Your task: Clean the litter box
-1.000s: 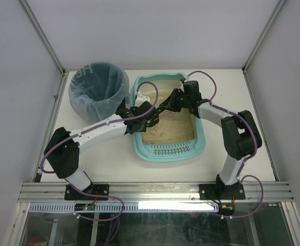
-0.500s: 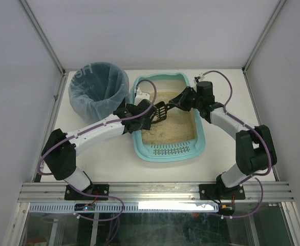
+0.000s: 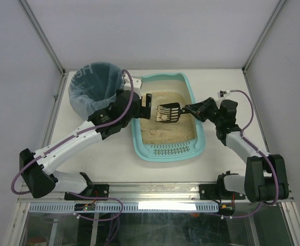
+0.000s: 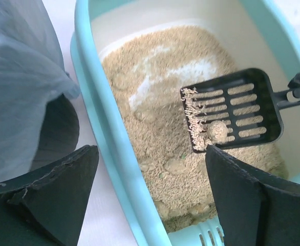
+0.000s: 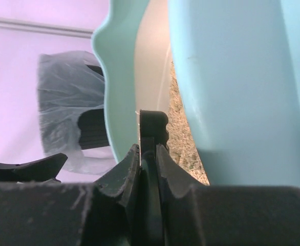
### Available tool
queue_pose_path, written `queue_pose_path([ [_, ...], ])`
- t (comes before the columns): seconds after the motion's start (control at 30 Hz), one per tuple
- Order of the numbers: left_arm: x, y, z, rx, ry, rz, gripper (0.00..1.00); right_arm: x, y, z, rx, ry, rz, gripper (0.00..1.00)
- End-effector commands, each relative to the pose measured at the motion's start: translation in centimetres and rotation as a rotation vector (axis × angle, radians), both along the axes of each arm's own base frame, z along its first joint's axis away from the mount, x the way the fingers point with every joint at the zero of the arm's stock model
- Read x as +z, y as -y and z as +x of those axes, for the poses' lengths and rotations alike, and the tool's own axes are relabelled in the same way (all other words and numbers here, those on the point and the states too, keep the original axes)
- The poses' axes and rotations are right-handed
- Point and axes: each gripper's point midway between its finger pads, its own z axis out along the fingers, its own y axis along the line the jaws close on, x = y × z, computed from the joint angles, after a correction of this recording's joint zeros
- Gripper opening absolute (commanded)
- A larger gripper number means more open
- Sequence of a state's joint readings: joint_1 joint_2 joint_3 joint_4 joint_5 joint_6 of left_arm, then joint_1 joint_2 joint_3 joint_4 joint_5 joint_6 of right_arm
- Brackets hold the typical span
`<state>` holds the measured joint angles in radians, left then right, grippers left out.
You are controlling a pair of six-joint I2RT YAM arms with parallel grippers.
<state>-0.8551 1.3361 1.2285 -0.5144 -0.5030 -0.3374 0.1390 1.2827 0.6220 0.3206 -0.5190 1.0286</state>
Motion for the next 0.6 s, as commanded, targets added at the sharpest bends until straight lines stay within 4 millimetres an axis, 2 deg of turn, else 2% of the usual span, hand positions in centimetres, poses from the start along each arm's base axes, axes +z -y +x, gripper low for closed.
queue_pose_path([
  [0.0, 7.7, -0.1, 0.9, -0.044, 0.208, -0.102, 0.9, 6.0, 1.0, -0.9, -0.044, 0.157, 0.212, 0.0],
  [0.1, 10.5, -0.6, 1.1, -0.044, 0.294, -0.132, 0.95, 7.3, -0.4, -2.0, 0.036, 0.201, 0.231, 0.0],
  [0.17, 11.9, -1.0, 1.4, -0.041, 0.343, -0.136, 0.96, 7.0, 1.2, -1.6, -0.024, 0.192, 0.23, 0.0],
  [0.23, 12.8, -1.4, 1.9, -0.025, 0.378, -0.142, 0.97, 5.0, 3.8, -1.2, -0.155, 0.115, 0.256, 0.0],
  [0.27, 13.0, -1.7, 2.2, -0.016, 0.39, -0.147, 0.98, 5.6, 3.7, -1.3, -0.142, 0.131, 0.263, 0.0],
  [0.37, 12.8, -2.4, 3.1, 0.001, 0.4, -0.171, 0.98, 7.6, 0.3, -2.0, 0.043, 0.199, 0.252, 0.0],
  [0.4, 12.6, -2.7, 3.3, 0.002, 0.401, -0.178, 0.98, 7.3, 0.7, -1.9, 0.028, 0.195, 0.257, 0.0],
  [0.47, 12.0, -3.3, 3.5, 0.011, 0.394, -0.189, 0.98, 5.5, 4.0, -1.1, -0.131, 0.12, 0.275, 0.0],
  [0.5, 11.7, -3.5, 3.5, 0.011, 0.394, -0.195, 0.98, 5.1, 4.4, -1.0, -0.16, 0.109, 0.277, 0.0],
  [0.57, 11.1, -3.9, 3.4, 0.014, 0.398, -0.195, 0.98, 6.2, 1.8, -1.6, -0.022, 0.151, 0.247, 0.0],
])
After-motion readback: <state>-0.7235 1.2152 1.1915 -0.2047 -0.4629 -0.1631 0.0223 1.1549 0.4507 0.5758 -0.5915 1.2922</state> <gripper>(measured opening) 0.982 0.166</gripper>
